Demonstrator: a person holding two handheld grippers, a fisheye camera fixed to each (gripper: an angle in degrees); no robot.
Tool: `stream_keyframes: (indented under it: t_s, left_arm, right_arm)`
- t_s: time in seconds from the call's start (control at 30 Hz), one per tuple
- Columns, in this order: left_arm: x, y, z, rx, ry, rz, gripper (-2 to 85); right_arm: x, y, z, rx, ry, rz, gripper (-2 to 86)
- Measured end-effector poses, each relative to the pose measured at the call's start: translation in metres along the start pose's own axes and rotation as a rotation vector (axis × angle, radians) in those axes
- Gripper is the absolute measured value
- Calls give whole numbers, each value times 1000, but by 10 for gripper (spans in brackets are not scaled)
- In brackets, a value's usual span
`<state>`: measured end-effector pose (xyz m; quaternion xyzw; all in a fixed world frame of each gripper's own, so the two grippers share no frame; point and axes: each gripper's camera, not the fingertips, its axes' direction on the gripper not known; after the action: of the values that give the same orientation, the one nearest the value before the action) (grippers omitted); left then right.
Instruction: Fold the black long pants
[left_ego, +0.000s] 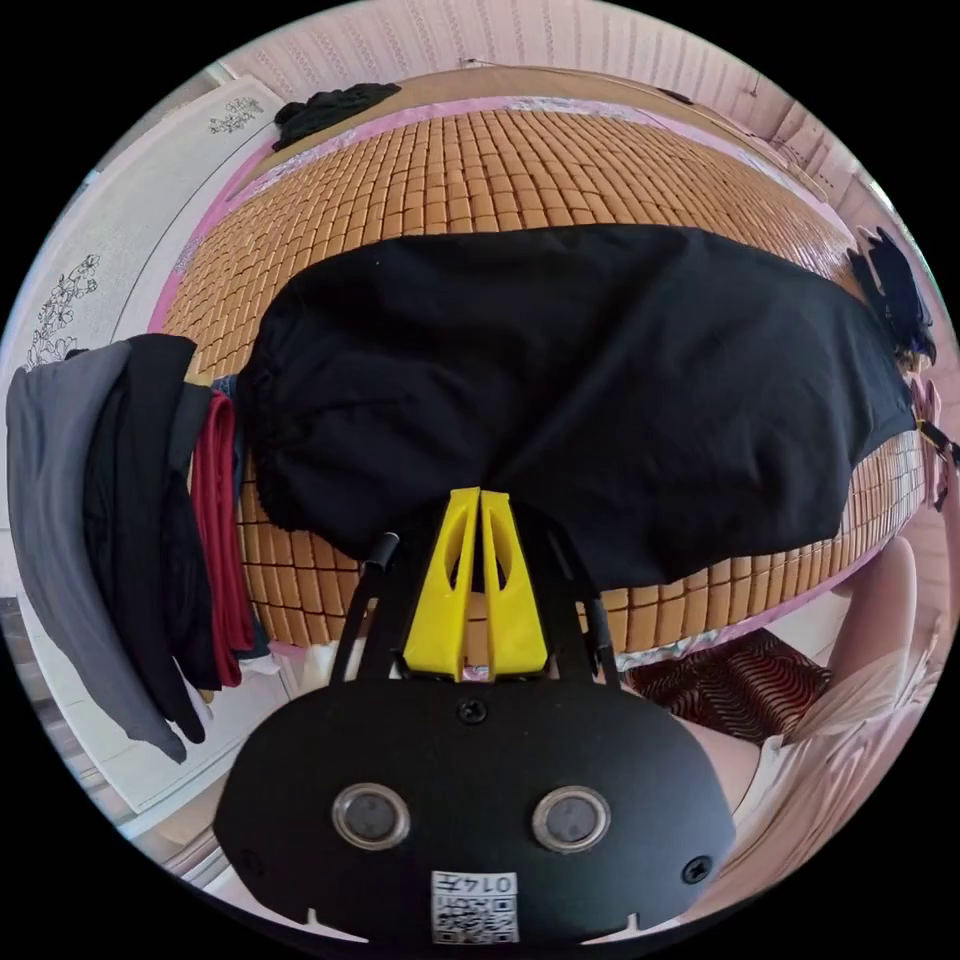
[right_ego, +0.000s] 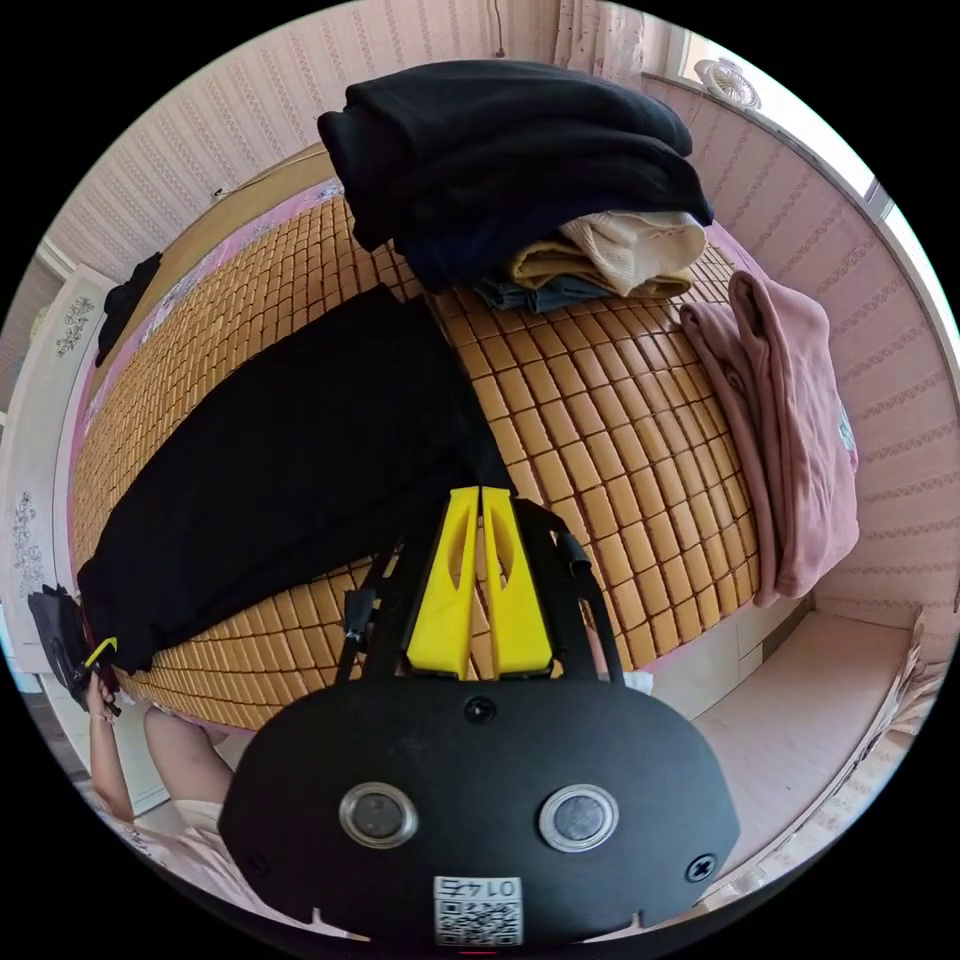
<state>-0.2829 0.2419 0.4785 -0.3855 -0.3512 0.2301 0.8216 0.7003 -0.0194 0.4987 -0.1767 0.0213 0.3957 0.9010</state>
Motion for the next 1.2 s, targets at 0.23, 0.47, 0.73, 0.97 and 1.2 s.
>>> stream_keyframes:
  t_s: [0.23,0.47,0.73,0.97,1.2]
  left_arm:
    - [-7,11,-5,-69,58,12,-9]
    - [40,21,-87,159,-43,199,4]
    - [252,-17,-87,256,319,680,79]
    - [308,-43,-86,305,407,786,69]
    - [292,-65,-71,270,395,731,69]
  right_arm:
    - [47,84,1,-94,-20,10,-2]
    - [85,116,-20,23,-155,161,82]
    - [82,86,7,0,-204,203,28]
    - [89,114,-73,207,-248,177,1]
    - [123,123,-15,-28,-104,242,50]
